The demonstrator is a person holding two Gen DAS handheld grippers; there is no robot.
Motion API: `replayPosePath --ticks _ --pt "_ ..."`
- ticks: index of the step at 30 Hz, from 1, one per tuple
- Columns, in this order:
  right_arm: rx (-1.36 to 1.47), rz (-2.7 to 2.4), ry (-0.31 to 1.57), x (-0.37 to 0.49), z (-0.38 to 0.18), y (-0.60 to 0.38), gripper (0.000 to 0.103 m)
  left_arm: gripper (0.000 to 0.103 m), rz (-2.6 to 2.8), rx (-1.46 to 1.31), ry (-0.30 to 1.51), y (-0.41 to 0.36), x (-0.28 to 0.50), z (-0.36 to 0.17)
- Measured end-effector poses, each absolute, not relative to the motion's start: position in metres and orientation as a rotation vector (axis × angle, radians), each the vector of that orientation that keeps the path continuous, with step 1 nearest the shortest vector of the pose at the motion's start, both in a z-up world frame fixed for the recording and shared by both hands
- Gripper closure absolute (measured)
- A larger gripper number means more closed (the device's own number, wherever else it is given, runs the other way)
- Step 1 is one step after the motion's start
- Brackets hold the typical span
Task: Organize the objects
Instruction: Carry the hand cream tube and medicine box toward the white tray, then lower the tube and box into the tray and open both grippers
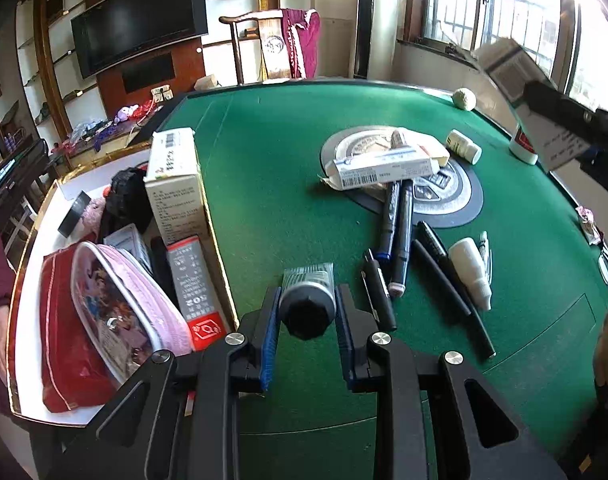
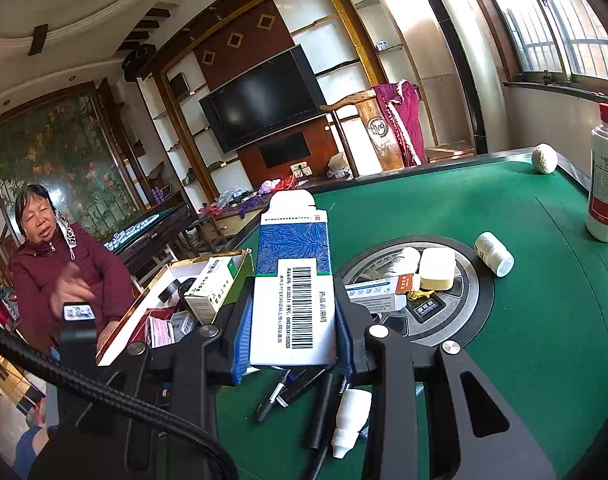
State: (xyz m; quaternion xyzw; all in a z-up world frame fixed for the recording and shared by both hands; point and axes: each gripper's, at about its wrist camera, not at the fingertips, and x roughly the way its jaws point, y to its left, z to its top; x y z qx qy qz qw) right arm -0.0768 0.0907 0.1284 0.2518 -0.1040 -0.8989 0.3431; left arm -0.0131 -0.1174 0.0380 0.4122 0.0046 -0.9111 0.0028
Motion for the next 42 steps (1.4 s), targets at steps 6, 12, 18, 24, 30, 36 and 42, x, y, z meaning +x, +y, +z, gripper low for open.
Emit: replayPosePath --ticks 6,12,18,24,30,36,42 --pt "0.654 -2.338 -0.265 -0.075 0.127 0.089 0.071 0.081 -2.869 1.267 0.033 -0.121 -0.011 0.043" --pt "0.658 -2.334 -0.256 -0.074 0.126 0.088 0.071 0.081 -2.878 1.245 0.055 -0.124 -0.007 0.047" --pt "0.657 -2.328 -0.238 -0.07 0.125 0.082 0.071 0.081 -2.897 1.186 0.094 -0.137 0.003 0.063" --pt "0.671 -2.305 -0.195 -0.063 0.121 0.07 0.071 0.081 -2.909 1.107 0.141 -0.159 0.017 0.08" --pt "0.705 -2.244 -0.126 -0.05 0.115 0.044 0.071 0.081 -2.87 1.024 0.201 -0.2 0.031 0.093" --pt "0.766 -2.149 -0.093 -0.042 0.114 0.011 0.071 0.081 -2.8 0.974 0.226 -0.246 0.04 0.099" --pt "0.768 -2.079 -0.019 -0.033 0.123 -0.04 0.071 0.081 -2.751 0.96 0.248 -0.289 0.038 0.098"
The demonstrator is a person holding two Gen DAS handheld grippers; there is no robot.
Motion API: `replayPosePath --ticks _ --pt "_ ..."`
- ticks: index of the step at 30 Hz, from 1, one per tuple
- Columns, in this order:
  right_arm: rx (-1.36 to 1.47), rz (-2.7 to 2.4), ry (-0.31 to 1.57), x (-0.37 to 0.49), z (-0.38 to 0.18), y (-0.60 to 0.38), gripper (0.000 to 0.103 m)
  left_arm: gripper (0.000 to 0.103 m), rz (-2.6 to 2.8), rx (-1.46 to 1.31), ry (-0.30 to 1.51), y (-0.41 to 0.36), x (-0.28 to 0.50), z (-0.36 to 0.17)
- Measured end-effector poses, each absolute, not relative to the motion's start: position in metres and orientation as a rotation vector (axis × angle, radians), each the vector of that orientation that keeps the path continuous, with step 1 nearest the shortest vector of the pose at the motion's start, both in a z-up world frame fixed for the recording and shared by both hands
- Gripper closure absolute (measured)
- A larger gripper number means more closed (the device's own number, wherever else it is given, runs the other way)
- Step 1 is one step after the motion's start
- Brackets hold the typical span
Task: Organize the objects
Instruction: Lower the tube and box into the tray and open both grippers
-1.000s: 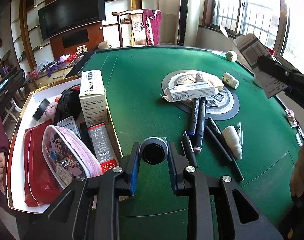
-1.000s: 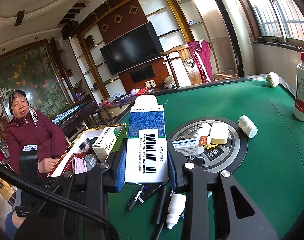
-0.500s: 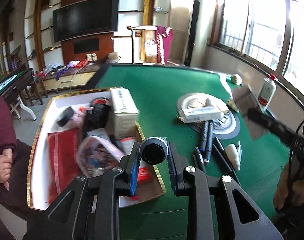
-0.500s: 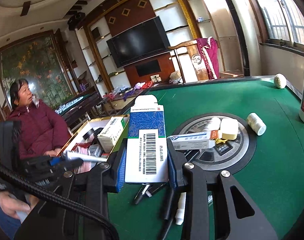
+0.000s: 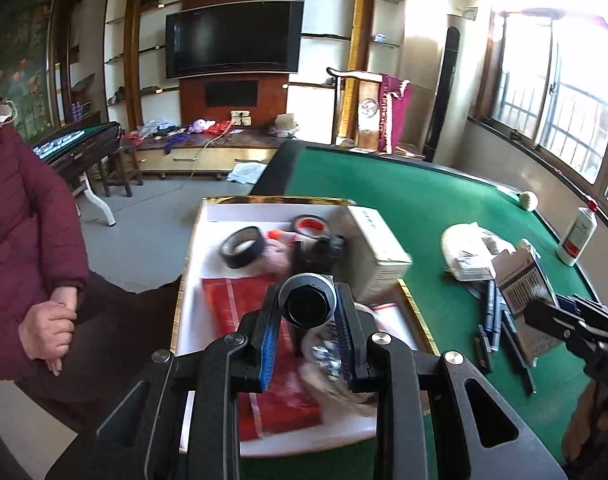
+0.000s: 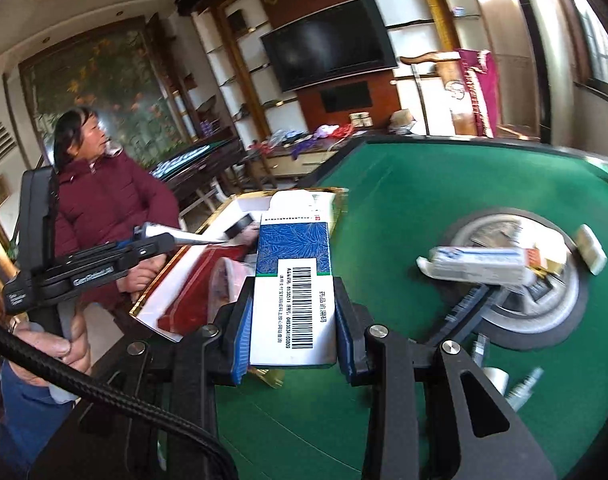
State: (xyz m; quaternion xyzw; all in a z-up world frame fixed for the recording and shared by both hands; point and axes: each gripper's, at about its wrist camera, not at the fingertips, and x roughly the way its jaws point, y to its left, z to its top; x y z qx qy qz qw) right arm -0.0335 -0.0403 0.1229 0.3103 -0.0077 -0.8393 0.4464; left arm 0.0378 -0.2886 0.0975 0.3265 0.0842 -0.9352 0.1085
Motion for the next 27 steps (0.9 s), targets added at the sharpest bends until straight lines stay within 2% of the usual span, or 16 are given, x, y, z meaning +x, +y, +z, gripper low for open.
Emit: replayPosePath --ticks 14,27 --pt "0.857 -2.042 0.132 -0.059 0.106 -0.164 0.071 0.081 -2.646 1.039 0.347 -0.35 -0.013 0.066" --pt "0.948 -2.026 0.274 -0.07 0.079 -0.207 0.07 0.08 -2.612 1.121 0.406 -0.36 -0.027 0.05"
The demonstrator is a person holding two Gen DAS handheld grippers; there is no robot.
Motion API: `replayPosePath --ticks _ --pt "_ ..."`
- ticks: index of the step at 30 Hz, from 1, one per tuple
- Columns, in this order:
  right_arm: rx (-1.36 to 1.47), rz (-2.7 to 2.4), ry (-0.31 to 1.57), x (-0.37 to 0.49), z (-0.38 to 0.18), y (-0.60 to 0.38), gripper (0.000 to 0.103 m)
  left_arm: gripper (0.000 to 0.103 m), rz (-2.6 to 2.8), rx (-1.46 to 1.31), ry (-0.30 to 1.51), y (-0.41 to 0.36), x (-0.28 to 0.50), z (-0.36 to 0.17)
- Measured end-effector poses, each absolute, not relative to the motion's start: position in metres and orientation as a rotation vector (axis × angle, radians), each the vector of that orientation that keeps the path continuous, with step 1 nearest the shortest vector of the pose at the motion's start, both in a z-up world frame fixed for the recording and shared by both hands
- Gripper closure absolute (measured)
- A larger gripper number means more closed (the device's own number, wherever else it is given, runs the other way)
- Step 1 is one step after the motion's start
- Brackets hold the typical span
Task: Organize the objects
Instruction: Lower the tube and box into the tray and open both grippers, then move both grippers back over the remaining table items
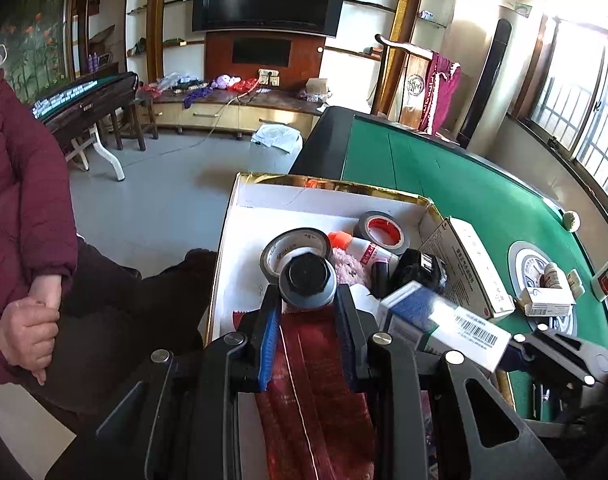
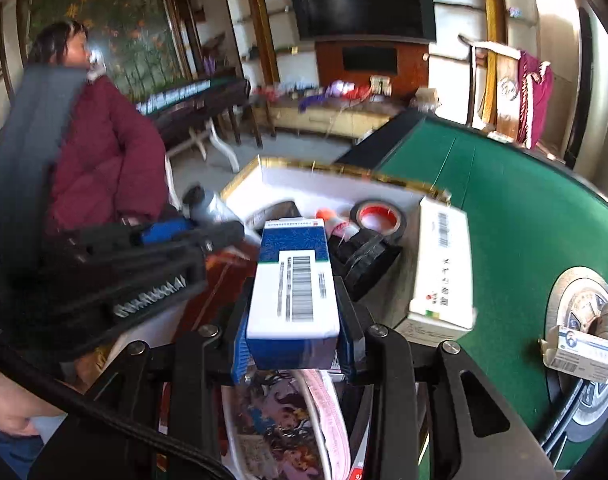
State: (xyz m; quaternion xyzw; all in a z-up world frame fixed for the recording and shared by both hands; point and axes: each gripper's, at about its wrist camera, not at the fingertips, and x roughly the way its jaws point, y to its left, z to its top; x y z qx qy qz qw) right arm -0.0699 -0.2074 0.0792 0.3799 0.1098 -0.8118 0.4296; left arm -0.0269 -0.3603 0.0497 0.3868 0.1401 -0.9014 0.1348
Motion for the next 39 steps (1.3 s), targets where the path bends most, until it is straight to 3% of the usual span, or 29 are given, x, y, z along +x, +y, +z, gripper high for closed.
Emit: replayPosePath --ticks 4,8,10,17,24,28,39 --pt "0.943 -2.014 0.292 -0.066 0.083 -0.195 0.068 0.08 -2.607 1.147 0.408 -0.361 -0.018 0.051" --pt "0.903 -2.01 0.222 -0.062 0.094 -0.167 0.054 0.078 -2.625 1.129 0.446 -0.363 -0.003 0.058" --pt "0.899 -2.008 0.196 -0.06 0.097 -0.151 0.049 0.07 -2.627 1.119 0.456 -0.361 0.007 0.06" --pt "0.848 -2.02 0.126 -0.058 0.113 -0.06 0.049 0.069 -2.753 1.085 0.453 -0.312 0.027 0.081" --pt "0.769 -2.281 0.105 -0.078 0.107 0.078 0.049 0.066 -3.035 1.281 0.185 -0.164 -0.001 0.08" --pt "0.903 -2.317 -0.05 -0.098 0.084 0.125 0.057 0.066 -3.013 1.458 0.032 -0.101 -0.03 0.054" --pt "0.964 -2.256 -0.177 -0.103 0.09 0.145 0.058 0.069 -2.855 1.584 -0.05 -0.084 -0.052 0.002"
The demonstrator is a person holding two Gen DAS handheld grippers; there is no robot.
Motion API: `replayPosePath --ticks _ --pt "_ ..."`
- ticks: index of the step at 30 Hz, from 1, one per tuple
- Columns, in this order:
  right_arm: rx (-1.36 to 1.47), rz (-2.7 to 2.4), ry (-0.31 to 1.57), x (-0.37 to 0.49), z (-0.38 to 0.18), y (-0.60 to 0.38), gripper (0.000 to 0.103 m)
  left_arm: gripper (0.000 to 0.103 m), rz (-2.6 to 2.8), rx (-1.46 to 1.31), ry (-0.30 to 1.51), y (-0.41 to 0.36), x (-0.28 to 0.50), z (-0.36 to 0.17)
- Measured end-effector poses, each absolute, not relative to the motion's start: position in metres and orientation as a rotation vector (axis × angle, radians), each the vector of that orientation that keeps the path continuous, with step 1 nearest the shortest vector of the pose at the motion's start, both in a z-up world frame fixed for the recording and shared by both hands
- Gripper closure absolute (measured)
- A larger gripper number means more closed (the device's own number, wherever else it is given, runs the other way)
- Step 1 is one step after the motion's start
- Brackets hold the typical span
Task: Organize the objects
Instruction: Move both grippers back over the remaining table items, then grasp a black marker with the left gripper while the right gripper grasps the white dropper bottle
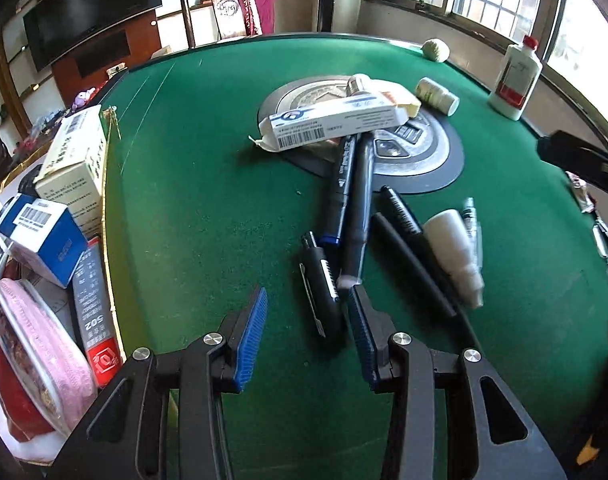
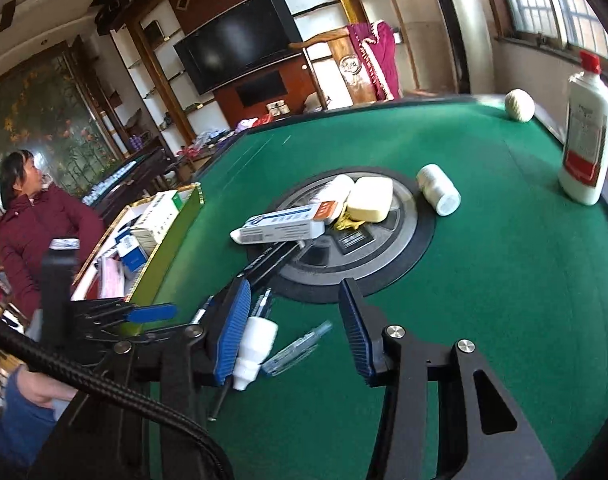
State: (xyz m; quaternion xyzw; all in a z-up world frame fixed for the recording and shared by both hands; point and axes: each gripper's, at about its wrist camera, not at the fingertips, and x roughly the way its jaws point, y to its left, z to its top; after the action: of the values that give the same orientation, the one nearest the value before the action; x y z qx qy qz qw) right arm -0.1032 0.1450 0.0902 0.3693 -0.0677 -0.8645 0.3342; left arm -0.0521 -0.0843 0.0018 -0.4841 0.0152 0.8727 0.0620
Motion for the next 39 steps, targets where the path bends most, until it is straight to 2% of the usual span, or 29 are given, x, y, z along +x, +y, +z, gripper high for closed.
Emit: replayPosePath --ticks 3,5,6,10,15,17,20,21,22,23,25,30,39 --pt "0.977 -2.244 -0.141 -0.098 0.083 0.142 0.071 0.075 2.664 -1.423 0.109 -0.079 -0.057 0.002" --pt "1.008 -2.233 -0.073 -0.093 0.076 0.129 0.085 0.077 2.671 -1.424 0.105 -0.08 -0.064 0.001" --pt "1.025 -2.236 -0.047 -0.091 0.072 0.124 0.087 0.077 2.686 -1.414 0.094 -0.082 -0.065 0.001" --pt "1.102 -2.211 0.041 -0.086 0.054 0.101 0.086 0.077 2.703 -1.383 0.108 -0.081 -0.064 -0.001" --pt "1.217 -2.17 0.038 -0.096 0.037 0.087 0.085 0.077 2.695 -1.377 0.119 -0.08 -0.064 -0.001" --pt "1.235 -2.172 0.056 -0.097 0.033 0.082 0.077 0.077 2.696 -1.373 0.126 -0.078 -0.066 -0.003" --pt "1.264 -2.163 0.09 -0.097 0.025 0.074 0.074 0.077 2.702 -1.366 0.132 -0.077 -0.066 -0.003" --pt "1.237 -2.182 0.101 -0.095 0.025 0.074 0.074 0.078 2.704 -1.36 0.133 -0.077 -0.065 -0.003" --pt "1.219 -2.185 0.12 -0.093 0.027 0.074 0.077 0.089 2.7 -1.353 0.128 -0.077 -0.064 -0.002" --pt "1.213 -2.189 0.121 -0.093 0.028 0.076 0.078 0.091 2.695 -1.348 0.13 -0.075 -0.062 -0.002" --pt "1.195 -2.194 0.082 -0.092 0.033 0.084 0.079 0.091 2.701 -1.343 0.155 -0.073 -0.06 -0.001" --pt "1.163 -2.206 -0.004 -0.095 0.045 0.101 0.079 0.091 2.687 -1.315 0.075 -0.079 -0.058 0.006" --pt "1.102 -2.222 -0.027 -0.09 0.057 0.1 0.08 0.091 2.737 -1.192 -0.061 -0.098 -0.048 0.03"
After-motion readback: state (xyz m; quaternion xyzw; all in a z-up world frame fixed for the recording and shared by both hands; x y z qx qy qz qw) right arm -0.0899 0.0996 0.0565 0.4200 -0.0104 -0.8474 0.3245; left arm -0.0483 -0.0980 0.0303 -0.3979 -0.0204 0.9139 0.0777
